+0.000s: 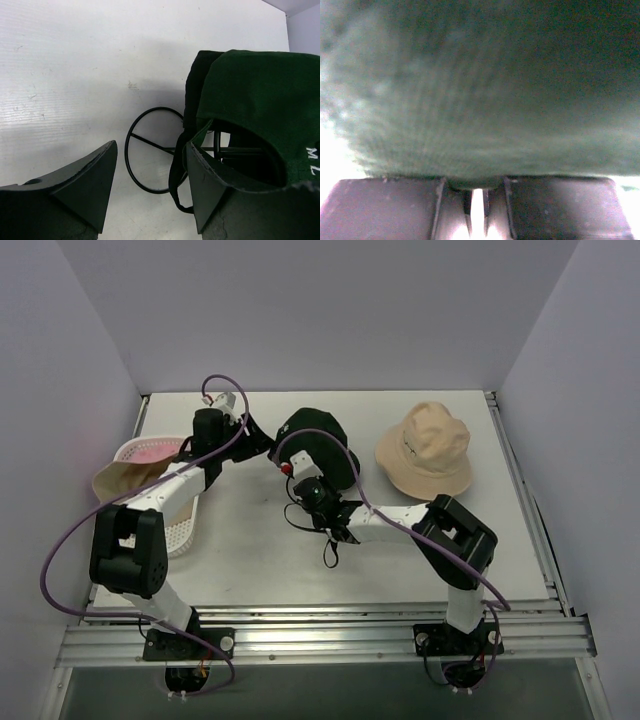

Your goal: Stack the hats

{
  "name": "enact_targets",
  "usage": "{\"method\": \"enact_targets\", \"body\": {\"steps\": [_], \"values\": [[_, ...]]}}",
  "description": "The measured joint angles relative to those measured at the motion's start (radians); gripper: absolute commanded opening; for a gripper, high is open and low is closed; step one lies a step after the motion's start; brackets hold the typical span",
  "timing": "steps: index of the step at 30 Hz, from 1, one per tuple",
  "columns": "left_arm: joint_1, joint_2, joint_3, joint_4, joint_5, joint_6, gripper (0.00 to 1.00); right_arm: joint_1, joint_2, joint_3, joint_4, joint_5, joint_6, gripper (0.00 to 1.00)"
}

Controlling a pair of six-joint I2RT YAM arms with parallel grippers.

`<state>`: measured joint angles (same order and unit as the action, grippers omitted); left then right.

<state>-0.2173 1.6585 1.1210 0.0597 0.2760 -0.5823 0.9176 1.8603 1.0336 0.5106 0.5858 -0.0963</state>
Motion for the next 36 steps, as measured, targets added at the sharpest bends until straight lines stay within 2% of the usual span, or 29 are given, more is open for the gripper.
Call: {"method": "enact_targets", "body": {"steps": [15,25,30,32,36], "values": [[0.000,-0.013,0.031,-0.058,-0.003,-0.008,0.66,0.010,-0.136,-0.098,0.000,-0.053,0.155,0.10],[0.000,-0.069,0.035,-0.119,-0.016,-0.017,0.75,0.107,-0.253,-0.127,-0.078,-0.056,0.216,0.11],[0.000,-0.095,0.069,-0.156,-0.041,-0.021,0.79,0.153,-0.367,-0.146,-0.148,-0.073,0.284,0.12],[0.000,-0.103,0.077,-0.175,-0.056,-0.024,0.85,0.155,-0.415,-0.165,-0.177,-0.088,0.311,0.13],[0.000,-0.118,0.098,-0.227,-0.086,-0.034,0.86,0.155,-0.528,-0.185,-0.272,-0.133,0.365,0.14]]}}
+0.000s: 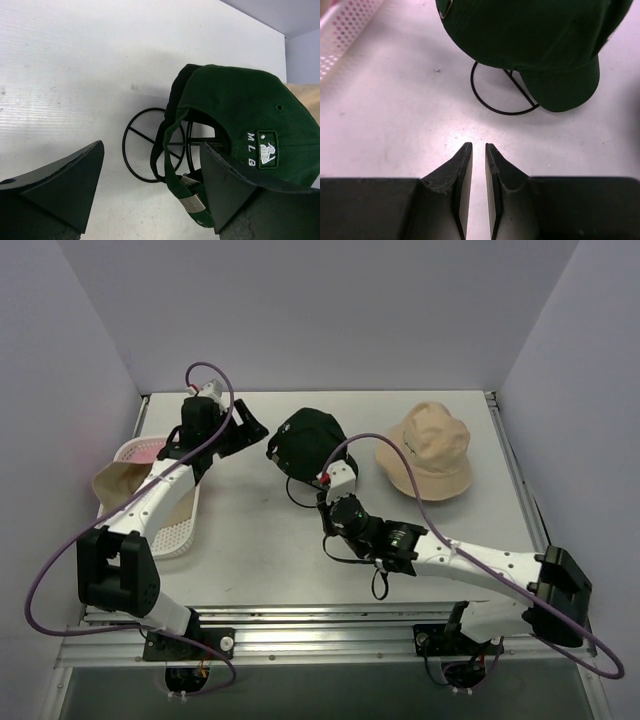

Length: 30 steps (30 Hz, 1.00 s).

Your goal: Stack the hats

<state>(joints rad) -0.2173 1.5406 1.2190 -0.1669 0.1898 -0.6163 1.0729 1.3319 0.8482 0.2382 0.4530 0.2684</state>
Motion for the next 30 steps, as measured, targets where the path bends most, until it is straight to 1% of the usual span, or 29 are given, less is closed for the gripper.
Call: {"method": "enact_targets", "body": {"steps": [6,9,11,15,17,22,24,30], "values": [[0.008,-0.060,0.052,-0.138,-0.106,0.000,0.88,0.002,-0.237,-0.003,-0.118,-0.065,0.025,0.15],[0.038,-0.129,0.072,-0.208,-0.156,0.002,0.88,0.002,-0.343,-0.003,-0.158,-0.085,0.021,0.15],[0.071,-0.167,0.109,-0.262,-0.189,0.012,0.89,0.002,-0.385,-0.003,-0.176,-0.093,0.017,0.15],[0.131,-0.188,0.193,-0.348,-0.264,0.058,0.89,0.002,-0.435,-0.003,-0.214,-0.093,0.008,0.15],[0.158,-0.188,0.200,-0.380,-0.288,0.081,0.88,0.002,-0.457,-0.005,-0.226,-0.093,0.002,0.15],[0.249,-0.182,0.167,-0.471,-0.322,0.138,0.88,0.002,-0.533,-0.019,-0.235,-0.092,-0.009,0.15],[0.277,-0.177,0.153,-0.493,-0.326,0.163,0.86,0.002,-0.563,-0.030,-0.234,-0.092,-0.011,0.15],[0.290,-0.146,0.105,-0.480,-0.293,0.217,0.84,0.002,-0.584,-0.060,-0.235,-0.092,-0.016,0.15]]}}
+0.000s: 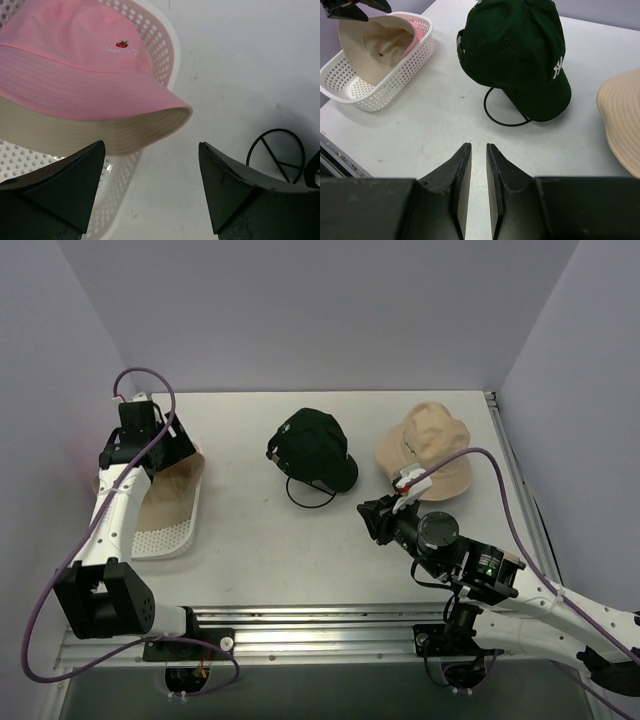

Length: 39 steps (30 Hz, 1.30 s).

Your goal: Stack the hats

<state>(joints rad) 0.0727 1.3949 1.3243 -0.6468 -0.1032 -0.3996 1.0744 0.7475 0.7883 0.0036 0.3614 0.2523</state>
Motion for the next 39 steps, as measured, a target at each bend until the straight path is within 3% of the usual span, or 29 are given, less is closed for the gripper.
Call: {"method": "enact_targets", "body": {"steps": [9,25,39], "values": [[0.001,0.079,-0.045,0.032,-0.029,-0.054,0.85,0.000,0.002,-0.011,0.000,0.000,-0.013,0.15],[0.066,0.073,-0.167,0.296,0.005,-0.183,0.85,0.000,0.033,-0.014,0.000,-0.005,-0.018,0.14],[0.071,-0.005,-0.219,0.388,0.006,-0.212,0.84,0.000,0.049,-0.020,0.000,-0.012,-0.018,0.14]]}}
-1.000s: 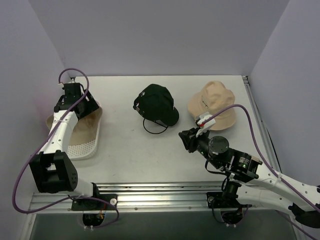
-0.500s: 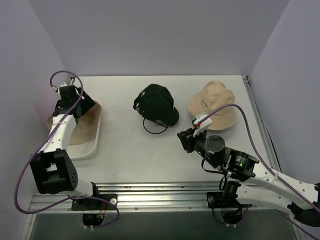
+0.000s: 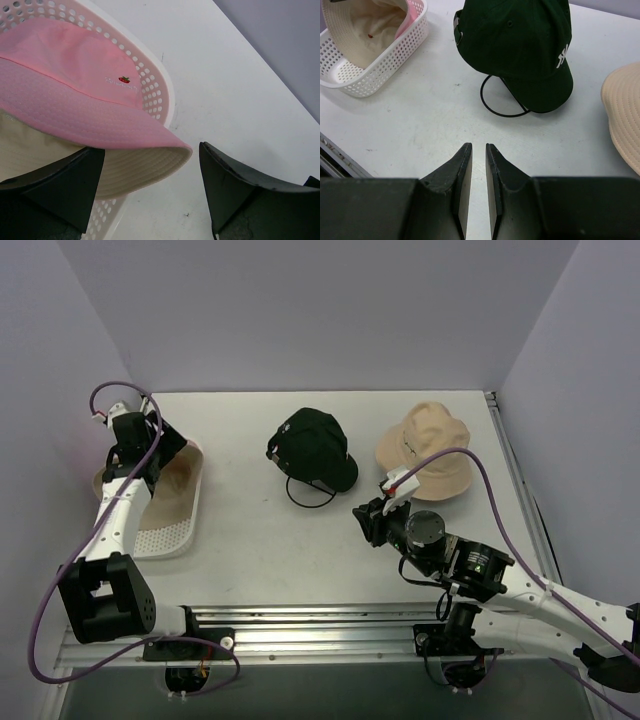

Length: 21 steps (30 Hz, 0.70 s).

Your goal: Stack the hats

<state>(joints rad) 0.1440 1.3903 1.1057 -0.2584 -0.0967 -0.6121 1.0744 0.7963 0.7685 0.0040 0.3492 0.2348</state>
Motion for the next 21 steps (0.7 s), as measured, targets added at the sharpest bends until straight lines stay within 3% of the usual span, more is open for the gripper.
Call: {"method": "enact_targets", "body": {"steps": [12,21], "values": [[0.032,0.075,0.000,0.002,0.002,-0.032,0.73,0.000,-0.006,-0.007,0.000,0.000,0.000,0.14],[0.045,0.130,0.028,0.019,0.039,-0.016,0.28,0.000,-0.004,-0.008,0.000,0.000,0.000,0.14]]}}
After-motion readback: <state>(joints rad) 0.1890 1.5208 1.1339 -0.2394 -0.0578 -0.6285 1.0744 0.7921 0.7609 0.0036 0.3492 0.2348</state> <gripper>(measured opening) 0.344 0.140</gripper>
